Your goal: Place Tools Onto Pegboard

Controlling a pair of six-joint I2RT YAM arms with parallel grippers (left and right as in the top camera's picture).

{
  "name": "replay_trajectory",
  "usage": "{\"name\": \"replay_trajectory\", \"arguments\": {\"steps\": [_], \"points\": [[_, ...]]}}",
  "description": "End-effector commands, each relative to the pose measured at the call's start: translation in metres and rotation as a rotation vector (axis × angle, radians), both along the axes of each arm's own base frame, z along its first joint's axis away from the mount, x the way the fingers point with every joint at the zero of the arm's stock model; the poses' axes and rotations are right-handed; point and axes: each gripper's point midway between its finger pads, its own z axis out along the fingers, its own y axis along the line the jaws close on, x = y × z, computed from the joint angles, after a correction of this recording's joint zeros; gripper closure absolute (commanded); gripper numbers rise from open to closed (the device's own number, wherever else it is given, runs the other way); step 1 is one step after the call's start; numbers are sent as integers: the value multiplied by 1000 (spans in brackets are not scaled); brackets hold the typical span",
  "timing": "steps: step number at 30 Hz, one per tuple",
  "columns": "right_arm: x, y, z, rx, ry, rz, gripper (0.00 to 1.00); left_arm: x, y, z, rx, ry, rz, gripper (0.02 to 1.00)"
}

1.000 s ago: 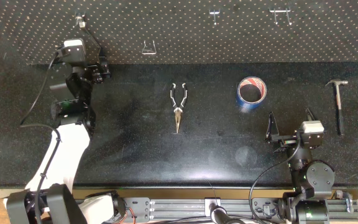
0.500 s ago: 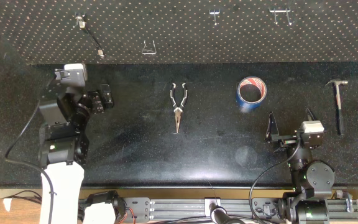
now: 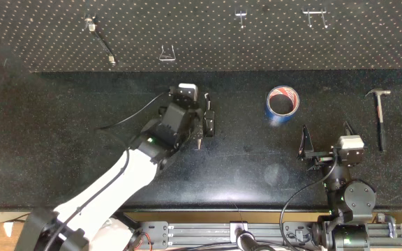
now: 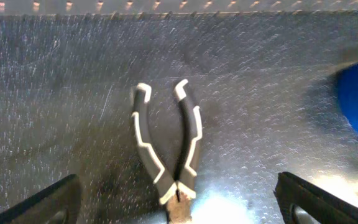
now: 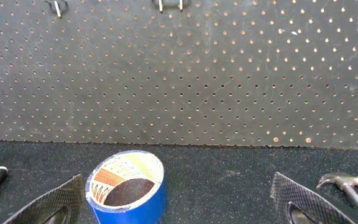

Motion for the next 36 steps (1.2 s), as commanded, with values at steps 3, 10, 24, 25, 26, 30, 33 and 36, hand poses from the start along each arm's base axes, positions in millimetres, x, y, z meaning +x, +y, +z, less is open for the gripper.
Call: {"name": "replay_trajectory", "arguments": {"steps": [3,10,24,25,26,30,33,36], "points": [[0,0,-1,-7,0,1,25,32,-11,9,113,221,127,20],[0,0,-1,-7,0,1,25,35,-23,-23,133,322,94,23],[0,0,-1,-7,0,1,25,50,-2,-43,191,322,123,20],[0,0,-1,-7,0,1,25,52,1,-42,187,321,134,23],[0,0,-1,-7,0,1,25,54,2,-42,181,319,140,23],[0,0,-1,-7,0,1,23,56,0,-42,167,316,136,23],[0,0,-1,-7,0,2,25,55,-2,-49,165,333,125,23],[0,0,-1,-7,0,1,25,54,-2,-53,181,339,105,23]]}}
